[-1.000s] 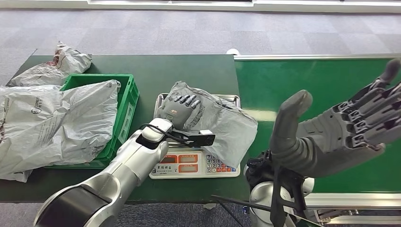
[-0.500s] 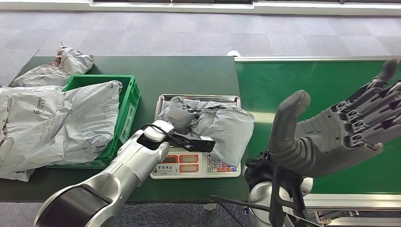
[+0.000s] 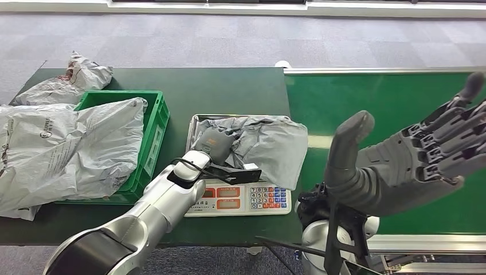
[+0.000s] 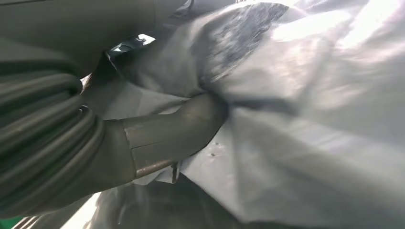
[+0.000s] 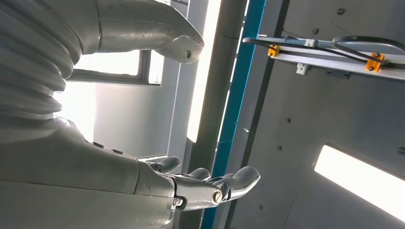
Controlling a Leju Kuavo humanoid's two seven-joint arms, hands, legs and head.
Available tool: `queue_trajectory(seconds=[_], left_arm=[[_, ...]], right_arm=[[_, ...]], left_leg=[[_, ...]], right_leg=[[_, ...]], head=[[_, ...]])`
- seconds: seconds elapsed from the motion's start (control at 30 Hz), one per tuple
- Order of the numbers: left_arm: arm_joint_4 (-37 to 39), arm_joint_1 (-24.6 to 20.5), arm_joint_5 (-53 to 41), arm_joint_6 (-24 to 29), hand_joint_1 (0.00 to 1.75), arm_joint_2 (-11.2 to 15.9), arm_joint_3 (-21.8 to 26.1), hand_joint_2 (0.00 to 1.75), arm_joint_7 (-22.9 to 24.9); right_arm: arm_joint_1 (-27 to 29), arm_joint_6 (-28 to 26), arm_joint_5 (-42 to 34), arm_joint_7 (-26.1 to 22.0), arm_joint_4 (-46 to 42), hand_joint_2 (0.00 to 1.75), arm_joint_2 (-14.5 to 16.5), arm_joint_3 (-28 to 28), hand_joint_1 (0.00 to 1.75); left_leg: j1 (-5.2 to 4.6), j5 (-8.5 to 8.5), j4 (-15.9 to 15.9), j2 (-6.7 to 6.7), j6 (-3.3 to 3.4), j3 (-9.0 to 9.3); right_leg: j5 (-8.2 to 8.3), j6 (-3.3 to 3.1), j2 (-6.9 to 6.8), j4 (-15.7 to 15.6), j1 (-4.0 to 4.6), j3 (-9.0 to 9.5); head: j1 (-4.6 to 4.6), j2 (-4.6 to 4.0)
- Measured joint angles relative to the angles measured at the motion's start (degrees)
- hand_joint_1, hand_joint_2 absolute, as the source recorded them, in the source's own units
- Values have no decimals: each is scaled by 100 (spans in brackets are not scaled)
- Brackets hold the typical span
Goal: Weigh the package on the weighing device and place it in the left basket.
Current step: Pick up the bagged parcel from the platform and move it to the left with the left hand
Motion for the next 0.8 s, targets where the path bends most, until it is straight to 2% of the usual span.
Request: queue_trajectory(seconds=[0.03,0.1,0.27,0.37,0.43,0.5,0.67,0.8], left_arm=[[-11,29,0,355,175,6,0,175,89],[-23,46,0,660,175,19,0,175,156],[-33,100,0,783,175,31,0,175,186],[-177,103,24,1647,175,56,12,175,280],[-526,99,69,2247,175,100,65,175,292],[-1041,96,99,2452,175,167,202,175,283],[-2323,177,101,2498,175,419,808,175,229],[-3307,469,33,2501,175,673,1419,175,314]], right_arm=[[1,0,12,0,-9,175,0,-2,0],[3,0,25,1,-22,175,0,-4,0],[4,0,33,1,-30,175,0,-5,0],[9,0,58,1,-61,175,0,-11,0],[14,0,86,1,-83,175,0,-25,0],[22,0,116,1,-103,175,-1,-57,0],[46,-1,190,1,-170,175,-2,-128,0],[72,-2,267,1,-218,175,-2,-217,0]], left_leg=[[0,1,0,0,-1,-4],[0,2,0,-2,-1,-8],[0,2,0,-2,-1,-18],[0,2,1,-3,-2,-33],[0,3,1,-3,-2,-40],[0,2,1,-2,-3,-41],[1,1,1,8,-4,-45],[1,1,0,15,-4,-46]], right_leg=[[1,0,1,0,0,-4],[1,0,1,0,0,-7],[1,0,3,1,0,-19],[2,0,2,2,0,-35],[2,0,2,3,0,-41],[2,0,3,4,0,-43],[2,-1,12,8,1,-53],[1,-2,19,13,1,-58]], head=[[-1,0],[0,0],[-1,0],[-1,0],[-1,0],[-1,0],[-1,0],[-2,0]])
